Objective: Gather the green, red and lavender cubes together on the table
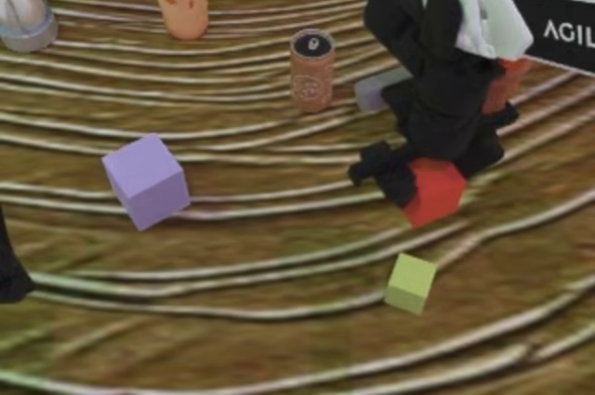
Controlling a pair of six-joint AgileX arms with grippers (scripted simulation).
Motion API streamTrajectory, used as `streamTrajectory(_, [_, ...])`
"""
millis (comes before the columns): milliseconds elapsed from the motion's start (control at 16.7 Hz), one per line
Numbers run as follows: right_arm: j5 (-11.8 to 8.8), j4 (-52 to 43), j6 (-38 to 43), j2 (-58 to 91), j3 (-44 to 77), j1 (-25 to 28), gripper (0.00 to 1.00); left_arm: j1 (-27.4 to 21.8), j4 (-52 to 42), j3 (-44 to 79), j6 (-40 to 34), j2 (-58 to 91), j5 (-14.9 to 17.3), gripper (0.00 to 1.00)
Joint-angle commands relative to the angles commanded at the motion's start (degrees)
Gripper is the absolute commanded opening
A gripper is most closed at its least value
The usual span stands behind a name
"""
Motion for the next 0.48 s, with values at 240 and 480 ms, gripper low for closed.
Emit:
streamTrajectory(240, [0.0, -0.2, 0.1, 0.0, 0.1, -0.3, 0.00, 0.0, 0.0, 0.0, 0.0, 0.0, 0.0, 1.00])
streamTrajectory(480, [0.1, -1.1, 4.1, 0.6, 1.6, 1.4, 0.00, 0.0, 0.0, 0.0, 0.0, 0.0, 0.0, 1.00])
